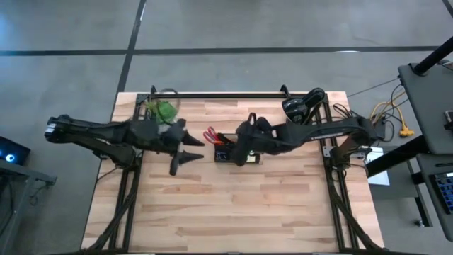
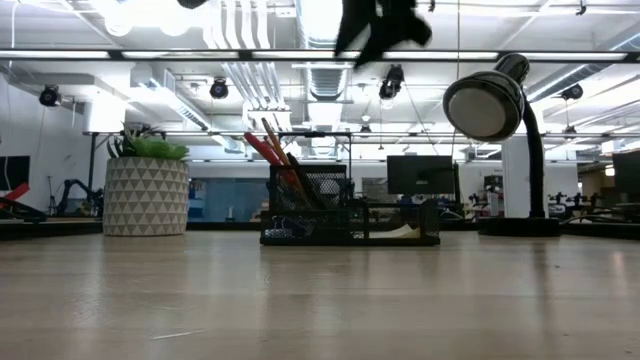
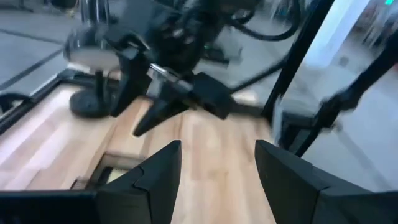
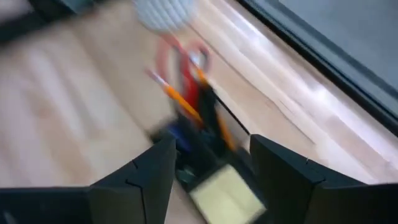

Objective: Pick and place office supplies into organizer
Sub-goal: Return to Home Position

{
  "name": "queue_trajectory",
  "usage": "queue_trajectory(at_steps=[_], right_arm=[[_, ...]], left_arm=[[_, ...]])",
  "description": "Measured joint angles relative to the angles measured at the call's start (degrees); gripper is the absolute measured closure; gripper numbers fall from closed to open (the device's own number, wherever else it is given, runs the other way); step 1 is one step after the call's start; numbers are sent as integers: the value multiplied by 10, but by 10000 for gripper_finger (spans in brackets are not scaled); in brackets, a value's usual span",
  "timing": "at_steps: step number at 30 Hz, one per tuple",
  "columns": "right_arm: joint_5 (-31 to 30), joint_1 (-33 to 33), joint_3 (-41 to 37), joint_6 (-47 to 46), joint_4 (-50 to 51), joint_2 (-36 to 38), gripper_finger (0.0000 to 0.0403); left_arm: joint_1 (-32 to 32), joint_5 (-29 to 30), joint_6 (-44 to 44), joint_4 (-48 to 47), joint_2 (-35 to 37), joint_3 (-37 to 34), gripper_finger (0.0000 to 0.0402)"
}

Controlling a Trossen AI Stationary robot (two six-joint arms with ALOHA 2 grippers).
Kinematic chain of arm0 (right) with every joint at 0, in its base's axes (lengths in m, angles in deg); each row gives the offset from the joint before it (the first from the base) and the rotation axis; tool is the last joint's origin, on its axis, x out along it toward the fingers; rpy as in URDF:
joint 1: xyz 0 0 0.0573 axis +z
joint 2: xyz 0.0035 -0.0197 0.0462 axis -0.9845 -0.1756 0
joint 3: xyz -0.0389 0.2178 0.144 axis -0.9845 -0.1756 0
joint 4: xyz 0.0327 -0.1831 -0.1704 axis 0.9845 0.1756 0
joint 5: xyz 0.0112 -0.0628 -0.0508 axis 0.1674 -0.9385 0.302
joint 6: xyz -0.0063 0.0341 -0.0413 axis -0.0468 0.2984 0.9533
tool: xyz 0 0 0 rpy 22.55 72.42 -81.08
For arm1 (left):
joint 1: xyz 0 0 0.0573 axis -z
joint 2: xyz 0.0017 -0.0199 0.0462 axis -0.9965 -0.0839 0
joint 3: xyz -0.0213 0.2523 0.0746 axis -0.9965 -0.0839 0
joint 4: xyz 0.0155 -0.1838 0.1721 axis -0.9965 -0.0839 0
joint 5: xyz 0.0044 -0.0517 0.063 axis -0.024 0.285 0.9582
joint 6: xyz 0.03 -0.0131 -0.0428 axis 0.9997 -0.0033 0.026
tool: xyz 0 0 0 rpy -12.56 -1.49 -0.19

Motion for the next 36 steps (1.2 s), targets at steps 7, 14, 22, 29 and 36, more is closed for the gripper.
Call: queue_trajectory(at_steps=[7,14,22,29,36], right_arm=[[25,13,152,6,-4,3,202],[77,19,256,88,-5,5,202],[142,45,166,22,23,7,202],[159,55,-8,-29,-47,114,202],[224,14,-289,91,-382,319,202]], left_arm=[[0,-11,-57,-5,76,-9,213],[0,-90,-43,-5,128,-29,213],[1,-100,-56,-21,182,-83,213],[1,-121,-48,-29,277,-124,213],[1,-121,24,-24,408,-166,213]])
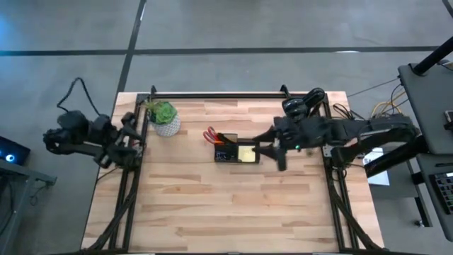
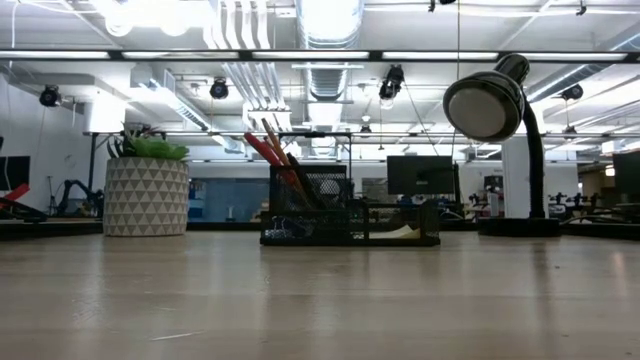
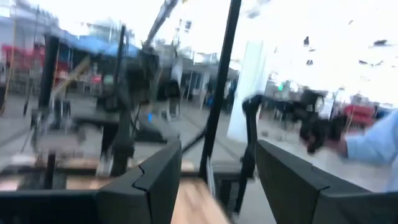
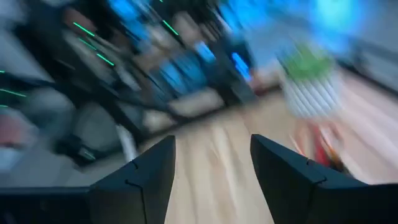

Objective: Pick and place office supplies into organizer
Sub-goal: Return to Home Position

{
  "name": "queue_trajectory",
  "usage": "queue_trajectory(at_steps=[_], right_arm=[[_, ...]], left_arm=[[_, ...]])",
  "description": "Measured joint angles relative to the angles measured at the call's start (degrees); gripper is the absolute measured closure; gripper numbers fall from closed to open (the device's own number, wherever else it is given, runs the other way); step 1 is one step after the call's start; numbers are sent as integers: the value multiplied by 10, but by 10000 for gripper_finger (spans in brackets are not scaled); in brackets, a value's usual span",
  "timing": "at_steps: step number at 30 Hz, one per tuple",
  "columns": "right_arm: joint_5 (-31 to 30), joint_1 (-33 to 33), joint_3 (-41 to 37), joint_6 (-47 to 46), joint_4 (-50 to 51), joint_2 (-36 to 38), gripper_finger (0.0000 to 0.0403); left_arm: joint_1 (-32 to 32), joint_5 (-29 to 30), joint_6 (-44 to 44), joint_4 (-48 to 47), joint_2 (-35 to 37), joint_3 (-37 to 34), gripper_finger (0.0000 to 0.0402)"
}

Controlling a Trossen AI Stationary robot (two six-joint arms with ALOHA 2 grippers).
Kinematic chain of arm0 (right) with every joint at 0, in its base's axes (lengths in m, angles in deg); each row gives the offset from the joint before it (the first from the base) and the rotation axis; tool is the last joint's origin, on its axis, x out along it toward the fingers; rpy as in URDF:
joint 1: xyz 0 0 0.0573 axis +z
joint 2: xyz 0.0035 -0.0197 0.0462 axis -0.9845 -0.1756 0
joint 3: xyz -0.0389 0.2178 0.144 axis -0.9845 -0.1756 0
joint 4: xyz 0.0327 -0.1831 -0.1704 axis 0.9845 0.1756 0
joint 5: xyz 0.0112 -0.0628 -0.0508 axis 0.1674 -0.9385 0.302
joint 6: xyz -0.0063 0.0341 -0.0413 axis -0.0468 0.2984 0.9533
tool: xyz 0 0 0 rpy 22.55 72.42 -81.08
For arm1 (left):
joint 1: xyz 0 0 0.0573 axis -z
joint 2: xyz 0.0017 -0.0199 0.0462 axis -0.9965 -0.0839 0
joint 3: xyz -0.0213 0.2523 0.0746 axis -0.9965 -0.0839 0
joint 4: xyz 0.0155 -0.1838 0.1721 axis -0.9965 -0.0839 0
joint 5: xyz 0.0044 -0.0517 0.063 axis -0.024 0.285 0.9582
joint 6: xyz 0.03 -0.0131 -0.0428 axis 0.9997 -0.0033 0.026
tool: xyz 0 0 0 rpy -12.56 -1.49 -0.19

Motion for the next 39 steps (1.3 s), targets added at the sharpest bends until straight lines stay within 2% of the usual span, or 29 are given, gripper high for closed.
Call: queue_trajectory(at_steps=[3,5,8,12,17,21,25,29,35,39], right_arm=[[106,-27,-114,58,-190,54,202],[170,-43,-177,74,-281,76,202],[185,-65,-244,74,-349,107,202],[187,-90,-305,68,-348,140,202],[190,-126,-368,50,-357,206,202],[192,-147,-426,40,-354,279,202],[188,-152,-473,22,-357,351,202],[190,-152,-519,18,-356,411,202],[167,-154,-592,-3,-366,523,202],[158,-154,-627,-6,-361,589,202]], left_arm=[[0,0,1,-2,43,-42,213],[0,0,5,16,75,-74,213],[0,-1,5,66,108,-127,213],[0,0,11,104,124,-182,213],[-1,5,11,113,115,-204,213],[-1,21,28,96,124,-209,213],[-1,60,18,26,124,-206,213],[-2,106,5,7,124,-211,213],[-1,101,-29,41,125,-247,213],[-2,108,-36,123,125,-298,213]])
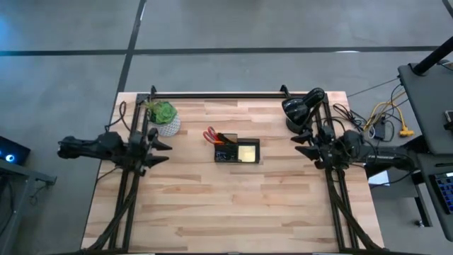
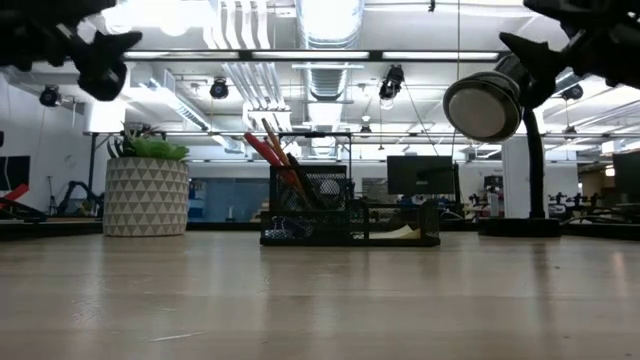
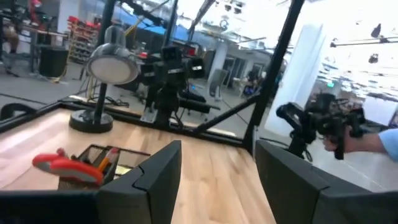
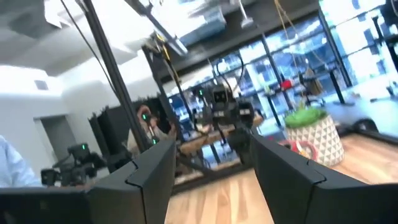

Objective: Pick and place office supplies into organizer
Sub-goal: Return to Home Position

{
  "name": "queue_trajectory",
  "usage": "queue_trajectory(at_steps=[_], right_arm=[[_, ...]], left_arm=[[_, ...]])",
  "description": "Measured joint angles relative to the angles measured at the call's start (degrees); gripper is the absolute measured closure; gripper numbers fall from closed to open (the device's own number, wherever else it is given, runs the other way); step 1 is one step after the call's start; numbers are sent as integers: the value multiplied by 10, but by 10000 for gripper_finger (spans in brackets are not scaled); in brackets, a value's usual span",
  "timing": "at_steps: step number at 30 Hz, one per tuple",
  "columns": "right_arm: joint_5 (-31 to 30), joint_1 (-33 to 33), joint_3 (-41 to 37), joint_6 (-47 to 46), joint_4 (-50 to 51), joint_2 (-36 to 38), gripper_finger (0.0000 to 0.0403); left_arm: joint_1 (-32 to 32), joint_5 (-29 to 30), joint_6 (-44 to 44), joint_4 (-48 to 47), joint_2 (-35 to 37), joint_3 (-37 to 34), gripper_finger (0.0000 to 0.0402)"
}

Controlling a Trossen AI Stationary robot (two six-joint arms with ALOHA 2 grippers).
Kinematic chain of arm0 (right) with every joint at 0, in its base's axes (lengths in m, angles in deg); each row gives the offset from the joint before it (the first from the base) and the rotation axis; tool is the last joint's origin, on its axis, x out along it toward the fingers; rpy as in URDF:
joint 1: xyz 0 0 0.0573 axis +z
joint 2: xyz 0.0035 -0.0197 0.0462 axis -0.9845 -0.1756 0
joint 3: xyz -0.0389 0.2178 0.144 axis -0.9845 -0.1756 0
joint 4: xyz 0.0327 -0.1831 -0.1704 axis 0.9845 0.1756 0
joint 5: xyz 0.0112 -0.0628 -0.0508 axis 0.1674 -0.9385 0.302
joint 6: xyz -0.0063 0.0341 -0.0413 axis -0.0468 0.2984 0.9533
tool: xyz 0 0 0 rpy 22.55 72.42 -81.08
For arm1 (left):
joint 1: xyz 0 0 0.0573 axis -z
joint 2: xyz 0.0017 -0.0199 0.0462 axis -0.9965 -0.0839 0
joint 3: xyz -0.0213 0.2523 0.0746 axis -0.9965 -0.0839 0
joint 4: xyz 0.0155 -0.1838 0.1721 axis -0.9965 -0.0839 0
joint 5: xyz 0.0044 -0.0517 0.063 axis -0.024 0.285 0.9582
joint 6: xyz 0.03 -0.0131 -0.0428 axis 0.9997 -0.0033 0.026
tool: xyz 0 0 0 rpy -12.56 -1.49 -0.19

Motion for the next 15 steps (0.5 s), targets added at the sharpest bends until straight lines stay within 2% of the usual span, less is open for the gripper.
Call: queue_trajectory(at_steps=[2,6,11,15], right_arm=[[-7,0,0,-1,50,28,202],[-61,0,0,-21,131,68,202],[-56,0,0,-20,119,67,202],[-60,0,0,-56,127,62,202]], left_arm=[[0,5,-6,41,0,-32,213],[0,5,-44,123,0,-90,213],[0,14,-57,110,-3,-95,213],[0,19,-60,109,-5,-95,213]])
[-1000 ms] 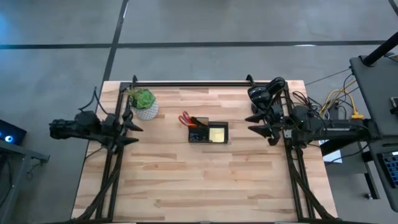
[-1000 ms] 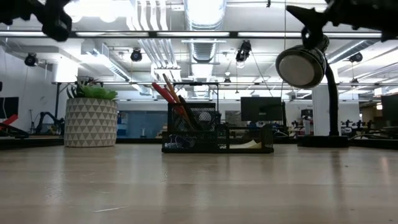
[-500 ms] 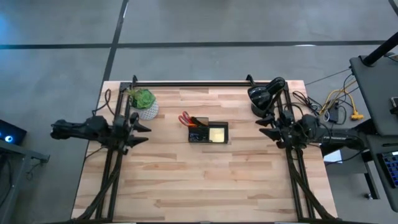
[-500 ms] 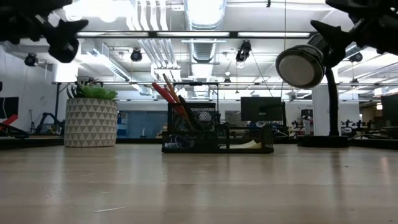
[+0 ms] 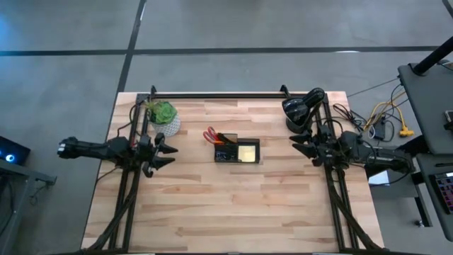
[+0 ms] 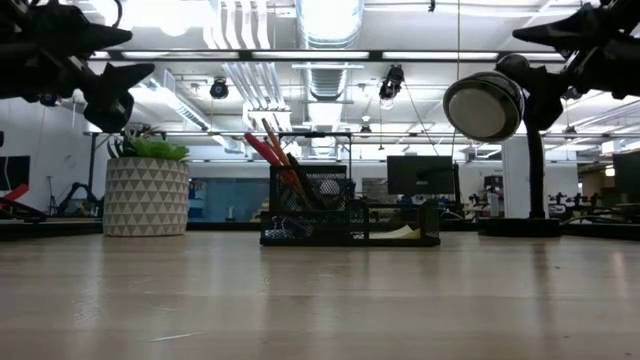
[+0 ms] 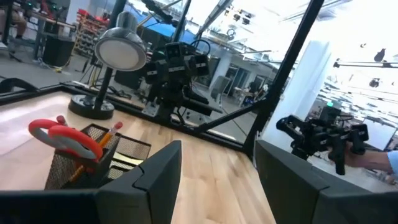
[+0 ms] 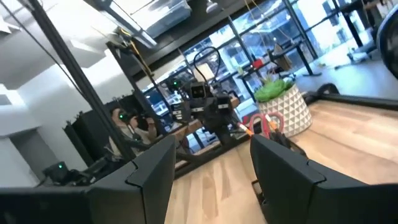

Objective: Pick and place office supplies into organizer
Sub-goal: Return to Home Position

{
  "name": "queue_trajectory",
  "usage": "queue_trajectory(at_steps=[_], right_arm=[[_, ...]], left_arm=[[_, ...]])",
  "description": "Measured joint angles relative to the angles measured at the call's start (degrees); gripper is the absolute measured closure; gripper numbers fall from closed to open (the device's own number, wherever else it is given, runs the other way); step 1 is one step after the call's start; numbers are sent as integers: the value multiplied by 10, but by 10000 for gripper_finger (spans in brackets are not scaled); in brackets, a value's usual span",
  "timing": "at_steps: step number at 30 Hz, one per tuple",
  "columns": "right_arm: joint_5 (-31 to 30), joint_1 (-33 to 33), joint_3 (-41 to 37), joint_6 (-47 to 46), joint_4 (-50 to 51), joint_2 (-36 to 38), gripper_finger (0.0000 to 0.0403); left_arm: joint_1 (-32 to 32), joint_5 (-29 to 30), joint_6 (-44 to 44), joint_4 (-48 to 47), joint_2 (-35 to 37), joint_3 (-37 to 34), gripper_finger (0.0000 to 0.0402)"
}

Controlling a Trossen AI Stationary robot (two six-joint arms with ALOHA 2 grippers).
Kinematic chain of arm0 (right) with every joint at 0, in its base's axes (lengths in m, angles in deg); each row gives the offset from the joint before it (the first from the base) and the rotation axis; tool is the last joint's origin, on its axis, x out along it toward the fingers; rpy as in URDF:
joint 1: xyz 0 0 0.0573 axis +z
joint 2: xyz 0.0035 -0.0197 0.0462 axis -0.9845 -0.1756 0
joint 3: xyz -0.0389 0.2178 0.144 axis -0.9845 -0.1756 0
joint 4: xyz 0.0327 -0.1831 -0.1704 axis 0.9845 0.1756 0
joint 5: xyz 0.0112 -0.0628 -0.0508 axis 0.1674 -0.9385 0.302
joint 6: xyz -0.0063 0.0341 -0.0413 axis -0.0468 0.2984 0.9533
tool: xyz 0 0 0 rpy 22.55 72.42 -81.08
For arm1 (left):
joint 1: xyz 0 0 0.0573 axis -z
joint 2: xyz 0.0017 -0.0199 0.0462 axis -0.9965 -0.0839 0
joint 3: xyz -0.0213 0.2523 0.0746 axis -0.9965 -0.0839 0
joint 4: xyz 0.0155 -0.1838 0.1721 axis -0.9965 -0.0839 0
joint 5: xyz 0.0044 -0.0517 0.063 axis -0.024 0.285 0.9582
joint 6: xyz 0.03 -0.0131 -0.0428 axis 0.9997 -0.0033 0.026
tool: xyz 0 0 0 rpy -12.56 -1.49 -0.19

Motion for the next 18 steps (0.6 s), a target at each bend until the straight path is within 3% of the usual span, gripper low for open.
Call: queue_trajectory(at_steps=[18], right_arm=[[0,0,0,2,-1,-10,202]], left_arm=[[-9,-3,0,10,4,-1,213]])
